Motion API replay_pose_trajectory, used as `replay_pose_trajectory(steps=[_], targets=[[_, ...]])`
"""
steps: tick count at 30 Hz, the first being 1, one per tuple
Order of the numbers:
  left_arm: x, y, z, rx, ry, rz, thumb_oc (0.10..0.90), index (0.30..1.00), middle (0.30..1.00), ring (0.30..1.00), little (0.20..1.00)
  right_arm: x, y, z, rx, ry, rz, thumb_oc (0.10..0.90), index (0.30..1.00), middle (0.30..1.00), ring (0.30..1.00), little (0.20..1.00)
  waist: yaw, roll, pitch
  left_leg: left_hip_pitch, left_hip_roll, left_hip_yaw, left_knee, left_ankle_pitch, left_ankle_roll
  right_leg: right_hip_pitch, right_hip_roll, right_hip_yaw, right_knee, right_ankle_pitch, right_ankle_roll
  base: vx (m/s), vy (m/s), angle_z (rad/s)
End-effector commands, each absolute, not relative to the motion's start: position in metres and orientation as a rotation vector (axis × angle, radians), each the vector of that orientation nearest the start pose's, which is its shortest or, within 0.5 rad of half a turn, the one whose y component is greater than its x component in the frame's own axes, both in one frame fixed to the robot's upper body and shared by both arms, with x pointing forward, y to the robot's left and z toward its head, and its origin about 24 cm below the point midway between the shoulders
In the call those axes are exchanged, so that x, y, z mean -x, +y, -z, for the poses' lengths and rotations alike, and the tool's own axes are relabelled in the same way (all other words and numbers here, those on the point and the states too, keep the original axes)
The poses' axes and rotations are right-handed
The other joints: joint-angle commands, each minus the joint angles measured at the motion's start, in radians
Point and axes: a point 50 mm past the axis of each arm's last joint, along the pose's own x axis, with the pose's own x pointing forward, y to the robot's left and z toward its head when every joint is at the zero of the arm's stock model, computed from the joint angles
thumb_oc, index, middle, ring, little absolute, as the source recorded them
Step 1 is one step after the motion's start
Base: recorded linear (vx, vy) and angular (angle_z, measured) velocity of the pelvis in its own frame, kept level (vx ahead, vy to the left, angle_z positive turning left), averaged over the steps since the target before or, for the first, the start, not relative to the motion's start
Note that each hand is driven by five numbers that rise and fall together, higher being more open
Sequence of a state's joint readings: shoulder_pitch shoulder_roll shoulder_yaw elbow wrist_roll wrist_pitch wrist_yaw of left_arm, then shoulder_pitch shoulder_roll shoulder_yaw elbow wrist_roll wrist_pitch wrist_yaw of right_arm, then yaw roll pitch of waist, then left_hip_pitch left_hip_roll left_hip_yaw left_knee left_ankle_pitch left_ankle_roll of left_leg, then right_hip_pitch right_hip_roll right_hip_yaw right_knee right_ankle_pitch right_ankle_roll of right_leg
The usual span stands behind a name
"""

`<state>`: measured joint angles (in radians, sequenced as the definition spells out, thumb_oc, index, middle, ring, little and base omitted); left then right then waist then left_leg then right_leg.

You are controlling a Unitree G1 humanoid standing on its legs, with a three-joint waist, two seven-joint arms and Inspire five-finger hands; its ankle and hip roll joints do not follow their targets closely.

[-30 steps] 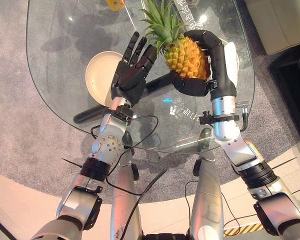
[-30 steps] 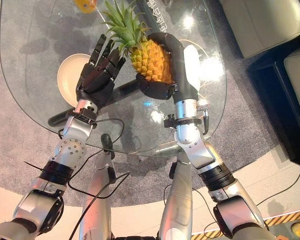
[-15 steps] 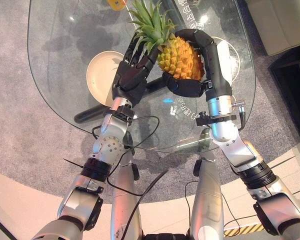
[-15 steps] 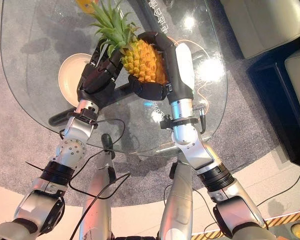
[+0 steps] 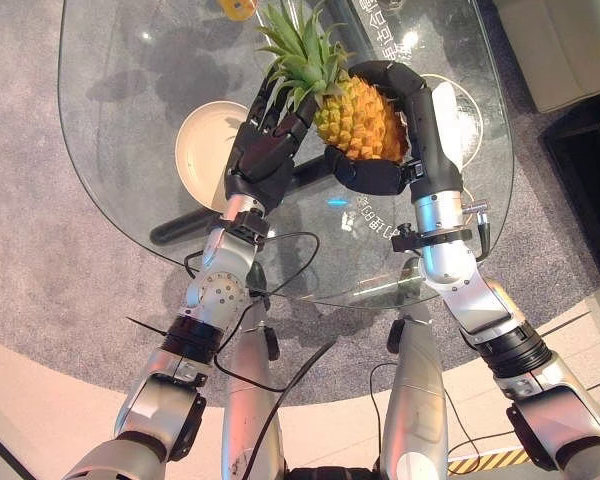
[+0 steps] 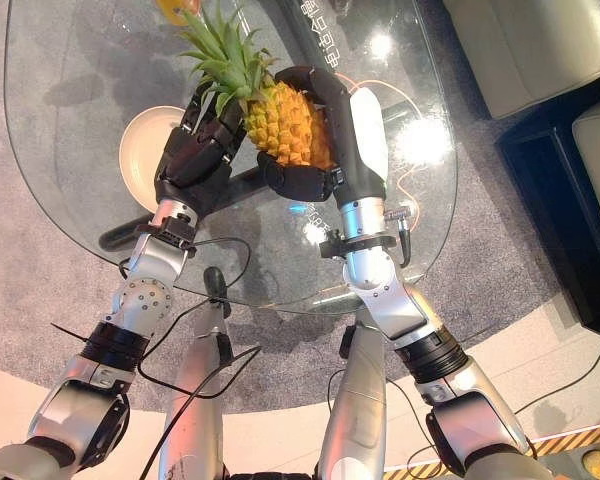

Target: Pick up the fruit to the plate

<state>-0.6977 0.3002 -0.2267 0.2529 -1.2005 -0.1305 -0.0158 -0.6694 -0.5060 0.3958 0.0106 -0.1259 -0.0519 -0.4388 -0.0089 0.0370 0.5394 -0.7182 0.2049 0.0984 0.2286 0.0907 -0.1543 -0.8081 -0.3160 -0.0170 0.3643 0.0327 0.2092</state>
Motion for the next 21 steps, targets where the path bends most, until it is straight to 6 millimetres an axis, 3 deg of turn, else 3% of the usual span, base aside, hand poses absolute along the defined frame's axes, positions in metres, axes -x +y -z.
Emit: replay_pose_trajectory(steps=[1,21], targets=[[-0.3246,0.0981,-0.2637,0.812,-0.618,0.697,0.8,0.9,0.9,0.9,0.9,-0.2751,-0.0803,-0.2871,0.444,-1.172,-0.11,0.1,0.3,0.3,0.3,0.2,0.0,0.003,-0.019,-0.045,-0.034,-0.049,0.091,-0.046,0.032,0.028,-0.008,-0.09,-0.008,0.016,-0.034,0.0,0.0,0.0],[-0.3151,0.0902,-0.2685,0.685,-0.645,0.807,0.8,0.9,0.9,0.9,0.9,-0.2792,-0.0815,-0.2845,0.499,-1.119,-0.139,0.1,0.3,0.3,0.3,0.2,0.003,-0.003,-0.019,-0.05,-0.035,-0.056,0.096,-0.047,0.034,0.023,-0.006,-0.091,0.001,0.015,-0.034,0.0,0.0,0.0]])
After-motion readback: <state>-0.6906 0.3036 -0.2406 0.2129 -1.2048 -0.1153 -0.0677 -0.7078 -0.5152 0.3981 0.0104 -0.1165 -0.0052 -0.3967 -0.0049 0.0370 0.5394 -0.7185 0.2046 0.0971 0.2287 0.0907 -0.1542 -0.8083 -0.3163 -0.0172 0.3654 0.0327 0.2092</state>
